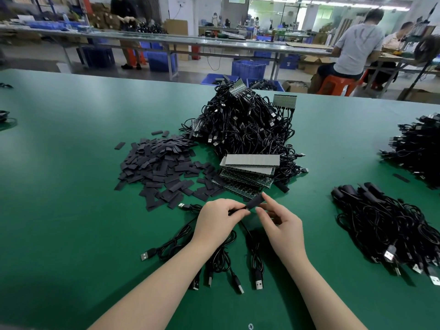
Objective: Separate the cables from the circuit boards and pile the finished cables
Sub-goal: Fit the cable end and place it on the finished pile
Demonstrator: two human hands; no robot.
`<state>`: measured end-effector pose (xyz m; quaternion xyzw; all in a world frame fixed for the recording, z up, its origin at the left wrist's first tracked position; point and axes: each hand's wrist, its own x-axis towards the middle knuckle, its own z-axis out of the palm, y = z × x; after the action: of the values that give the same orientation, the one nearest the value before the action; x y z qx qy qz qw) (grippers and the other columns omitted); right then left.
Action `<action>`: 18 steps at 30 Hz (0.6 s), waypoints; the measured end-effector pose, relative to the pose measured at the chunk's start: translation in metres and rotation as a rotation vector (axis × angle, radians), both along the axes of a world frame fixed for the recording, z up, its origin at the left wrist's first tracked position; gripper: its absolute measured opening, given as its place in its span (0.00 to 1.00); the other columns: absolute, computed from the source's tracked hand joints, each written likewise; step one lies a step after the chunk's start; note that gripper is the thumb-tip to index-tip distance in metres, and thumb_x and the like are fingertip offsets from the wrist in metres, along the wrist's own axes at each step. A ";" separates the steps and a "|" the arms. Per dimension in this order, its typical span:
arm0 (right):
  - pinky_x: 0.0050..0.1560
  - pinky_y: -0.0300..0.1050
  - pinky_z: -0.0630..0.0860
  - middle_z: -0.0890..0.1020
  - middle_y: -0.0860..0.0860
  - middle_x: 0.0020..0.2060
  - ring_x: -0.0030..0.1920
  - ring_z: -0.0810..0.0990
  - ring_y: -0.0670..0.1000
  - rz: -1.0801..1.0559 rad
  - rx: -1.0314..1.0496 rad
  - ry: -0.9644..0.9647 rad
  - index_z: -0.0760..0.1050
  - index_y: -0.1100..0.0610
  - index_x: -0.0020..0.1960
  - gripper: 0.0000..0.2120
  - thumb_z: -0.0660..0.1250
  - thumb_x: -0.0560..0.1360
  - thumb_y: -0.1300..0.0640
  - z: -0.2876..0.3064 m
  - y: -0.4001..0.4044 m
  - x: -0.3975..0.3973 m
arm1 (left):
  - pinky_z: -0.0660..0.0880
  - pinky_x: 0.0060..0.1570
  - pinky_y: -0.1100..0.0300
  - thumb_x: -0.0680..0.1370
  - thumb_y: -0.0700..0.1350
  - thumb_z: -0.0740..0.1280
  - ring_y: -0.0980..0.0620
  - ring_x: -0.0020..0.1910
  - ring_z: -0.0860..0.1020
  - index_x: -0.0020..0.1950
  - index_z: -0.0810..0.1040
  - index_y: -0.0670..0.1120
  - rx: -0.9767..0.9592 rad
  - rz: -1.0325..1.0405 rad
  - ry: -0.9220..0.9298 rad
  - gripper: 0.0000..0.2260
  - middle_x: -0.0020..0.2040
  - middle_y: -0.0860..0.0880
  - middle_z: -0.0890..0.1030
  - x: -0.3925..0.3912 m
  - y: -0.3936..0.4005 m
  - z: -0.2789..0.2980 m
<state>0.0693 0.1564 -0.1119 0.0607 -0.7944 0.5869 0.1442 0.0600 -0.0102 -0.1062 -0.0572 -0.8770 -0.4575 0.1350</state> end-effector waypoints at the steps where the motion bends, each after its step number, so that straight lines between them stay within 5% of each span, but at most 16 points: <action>1: 0.43 0.27 0.72 0.84 0.36 0.41 0.39 0.79 0.38 -0.001 -0.010 -0.010 0.79 0.41 0.61 0.19 0.73 0.76 0.60 -0.001 0.000 -0.001 | 0.75 0.44 0.66 0.73 0.53 0.73 0.65 0.45 0.78 0.49 0.86 0.53 -0.009 0.000 0.003 0.08 0.43 0.61 0.84 0.000 0.000 0.000; 8: 0.43 0.31 0.75 0.86 0.43 0.41 0.39 0.81 0.42 0.019 -0.183 -0.082 0.81 0.41 0.55 0.15 0.73 0.76 0.60 0.003 0.003 -0.003 | 0.71 0.45 0.74 0.74 0.55 0.71 0.64 0.47 0.77 0.51 0.85 0.55 -0.085 -0.011 -0.010 0.09 0.47 0.60 0.83 -0.002 0.001 -0.001; 13: 0.47 0.36 0.78 0.87 0.49 0.41 0.40 0.81 0.45 0.091 -0.206 -0.154 0.77 0.42 0.64 0.19 0.73 0.76 0.57 0.001 0.006 -0.005 | 0.72 0.45 0.75 0.74 0.55 0.71 0.66 0.48 0.77 0.52 0.85 0.56 -0.035 -0.060 0.014 0.09 0.47 0.60 0.83 -0.002 0.000 -0.002; 18: 0.45 0.32 0.77 0.87 0.47 0.42 0.43 0.84 0.43 0.114 -0.245 -0.166 0.84 0.46 0.49 0.09 0.72 0.77 0.60 0.001 0.005 -0.005 | 0.71 0.47 0.75 0.74 0.55 0.71 0.67 0.50 0.77 0.53 0.84 0.58 -0.027 -0.111 0.013 0.09 0.48 0.61 0.84 -0.002 -0.001 -0.003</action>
<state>0.0641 0.1612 -0.1106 0.0391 -0.7214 0.6895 0.0508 0.0578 -0.0110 -0.1092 -0.1106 -0.8777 -0.4520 0.1146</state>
